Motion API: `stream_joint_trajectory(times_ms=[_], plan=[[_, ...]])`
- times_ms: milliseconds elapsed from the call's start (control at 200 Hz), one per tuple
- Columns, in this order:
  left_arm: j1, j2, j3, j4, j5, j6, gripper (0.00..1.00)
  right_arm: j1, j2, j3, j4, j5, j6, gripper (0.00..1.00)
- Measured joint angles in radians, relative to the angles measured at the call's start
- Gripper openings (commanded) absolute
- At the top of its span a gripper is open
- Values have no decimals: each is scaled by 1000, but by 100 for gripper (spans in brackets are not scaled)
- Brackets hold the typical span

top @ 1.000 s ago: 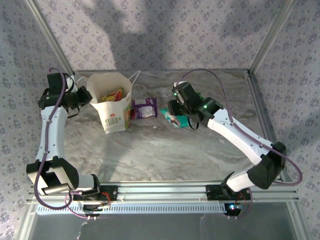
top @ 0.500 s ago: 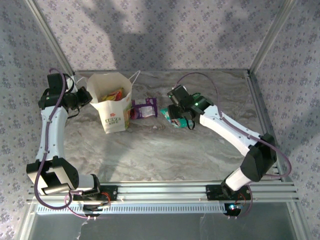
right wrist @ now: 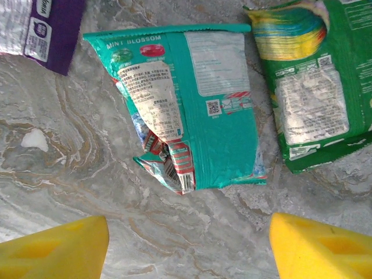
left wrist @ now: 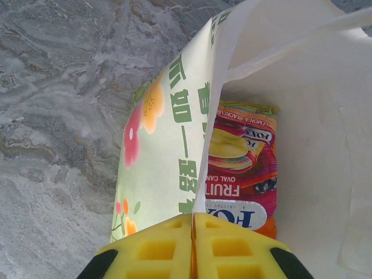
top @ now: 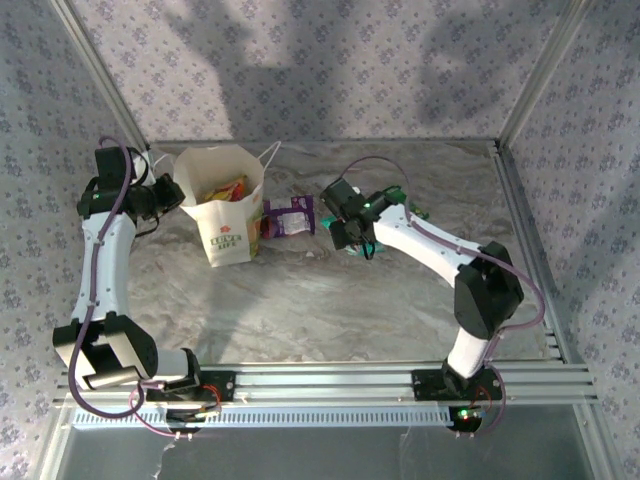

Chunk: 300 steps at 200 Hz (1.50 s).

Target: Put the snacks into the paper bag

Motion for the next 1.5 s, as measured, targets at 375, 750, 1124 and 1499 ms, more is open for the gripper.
stream_joint_trajectory(times_ms=[375,750,1124,1499], plan=[[0,2,0,0,0,8,10,0,125,68,-7,5,7,76],[0,2,-2,0,0,11,11,0,240,90,-13,33,14,75],[0,7,-3,0,0,11,11,0,303,132,-22,59,14,73],[0,7,-3,0,0,11,10,0,376,182,-58,72,14,72]])
